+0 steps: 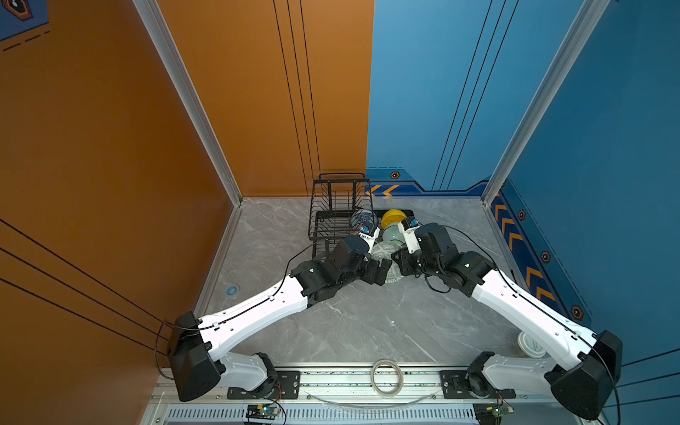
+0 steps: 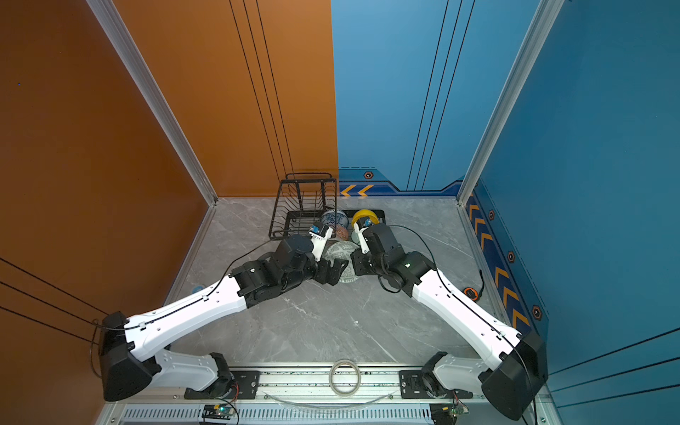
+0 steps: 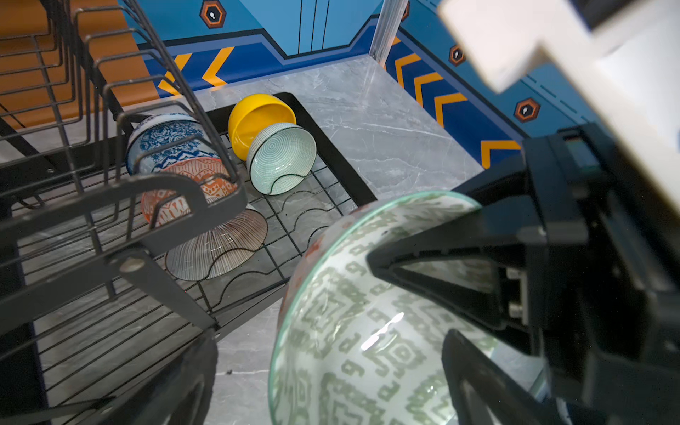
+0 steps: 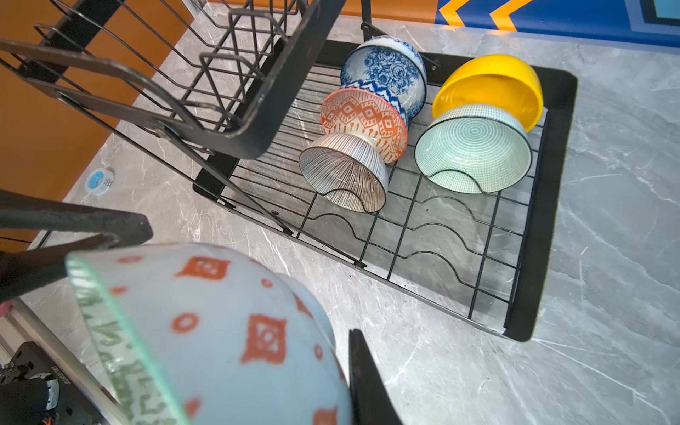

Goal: Load the bowls into the dish rack
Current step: 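Open the left gripper while the right gripper lowers the bowl into the rack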

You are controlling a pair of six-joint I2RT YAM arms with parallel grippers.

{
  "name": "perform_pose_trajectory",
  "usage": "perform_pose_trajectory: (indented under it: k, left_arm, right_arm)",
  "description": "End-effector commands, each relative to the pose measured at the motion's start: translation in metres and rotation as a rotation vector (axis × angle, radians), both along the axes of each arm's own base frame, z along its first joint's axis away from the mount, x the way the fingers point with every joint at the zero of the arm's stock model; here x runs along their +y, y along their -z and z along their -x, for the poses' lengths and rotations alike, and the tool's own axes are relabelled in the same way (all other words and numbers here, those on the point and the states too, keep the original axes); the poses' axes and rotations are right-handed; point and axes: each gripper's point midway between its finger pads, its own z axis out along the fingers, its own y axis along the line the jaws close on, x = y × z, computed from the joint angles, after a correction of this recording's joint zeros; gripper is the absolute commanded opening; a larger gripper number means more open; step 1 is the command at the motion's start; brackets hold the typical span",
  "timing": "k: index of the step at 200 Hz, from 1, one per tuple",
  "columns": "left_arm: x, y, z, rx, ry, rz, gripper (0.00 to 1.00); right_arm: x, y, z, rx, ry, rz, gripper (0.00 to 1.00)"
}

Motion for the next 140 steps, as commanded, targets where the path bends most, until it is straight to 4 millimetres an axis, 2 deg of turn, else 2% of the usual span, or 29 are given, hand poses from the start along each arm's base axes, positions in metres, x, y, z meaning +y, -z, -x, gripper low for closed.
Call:
perform_pose_trajectory:
  k: [1, 70, 102, 140]
  left_arm:
    - [0.009, -0.008, 0.008, 0.006, 0.026, -0.023, 0.98]
    - [0.04, 0.0, 0.012, 0.02, -0.018, -0.071, 0.98]
    - [0.048, 0.005, 0.011, 0.035, -0.031, -0.074, 0.98]
    - [0.05, 0.01, 0.009, 0.048, -0.039, -0.077, 0.98]
  right_arm:
    - [-0.008, -0.013, 0.003, -0.066, -0.022, 0.009, 0.0]
    - [-0.023, -0.001, 0.009, -0.123, -0.115, 0.118, 0.0]
    - [-0.041, 0.003, -0.003, -0.18, -0.087, 0.266, 0.0]
    - [-0.046, 0.003, -0.021, -0.234, -0.108, 0.416, 0.0]
